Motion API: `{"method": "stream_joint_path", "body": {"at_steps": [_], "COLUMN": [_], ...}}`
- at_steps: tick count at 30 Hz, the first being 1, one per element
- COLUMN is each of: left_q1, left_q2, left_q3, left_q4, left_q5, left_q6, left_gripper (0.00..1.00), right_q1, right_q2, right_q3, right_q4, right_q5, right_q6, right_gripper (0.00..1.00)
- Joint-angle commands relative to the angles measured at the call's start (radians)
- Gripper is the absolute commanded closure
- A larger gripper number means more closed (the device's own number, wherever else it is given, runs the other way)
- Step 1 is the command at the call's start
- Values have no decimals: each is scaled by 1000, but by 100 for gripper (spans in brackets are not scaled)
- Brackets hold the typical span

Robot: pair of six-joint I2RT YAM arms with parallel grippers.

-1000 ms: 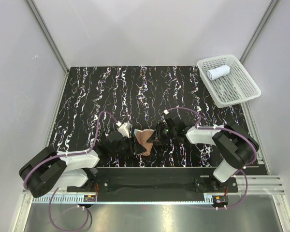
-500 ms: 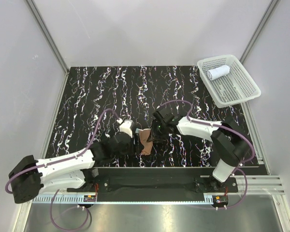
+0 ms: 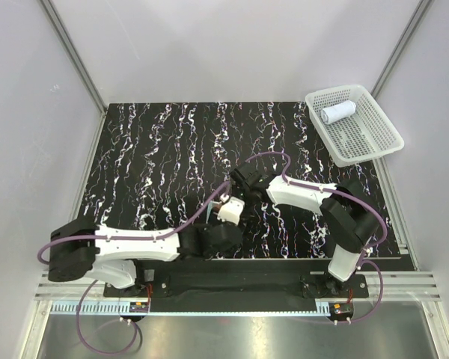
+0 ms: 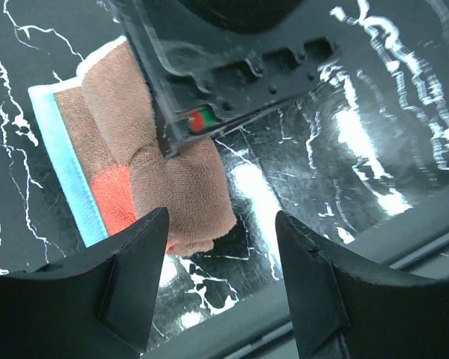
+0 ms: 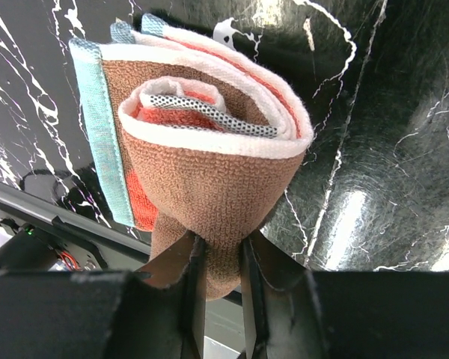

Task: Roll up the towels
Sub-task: Roll the towel

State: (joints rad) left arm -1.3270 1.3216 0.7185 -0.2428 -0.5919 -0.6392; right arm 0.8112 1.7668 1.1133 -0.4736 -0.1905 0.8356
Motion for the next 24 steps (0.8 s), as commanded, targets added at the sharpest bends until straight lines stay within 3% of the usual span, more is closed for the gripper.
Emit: {"method": "stream_joint_path", "body": {"at_steps": [1,8,14,22,24], "left_q1": [-12,-14,-11,5,20], "left_q2": [65,240,257,209,194], "left_q3": [55,102,70,-11,-40], "left_q4": [17,-39,-32,59,89], "left_q5": [-95,-118,-115,-65,-42], "left_q6": [9,-45,-89,-77,-70], "left_gripper": [36,36,39,79,83], "right_q1": [16,16,16,14,14], "right_q2": [17,-1,-15,-67,-79], "right_q3": [20,11,6,2,2], "right_q4": [-68,-68,-60,-85,-103], "right_q5": [43,29,-6,-17,-3], "right_q6": [-26,-30,-40,-43,-43], "right_gripper": [76,76,74,59,48]}}
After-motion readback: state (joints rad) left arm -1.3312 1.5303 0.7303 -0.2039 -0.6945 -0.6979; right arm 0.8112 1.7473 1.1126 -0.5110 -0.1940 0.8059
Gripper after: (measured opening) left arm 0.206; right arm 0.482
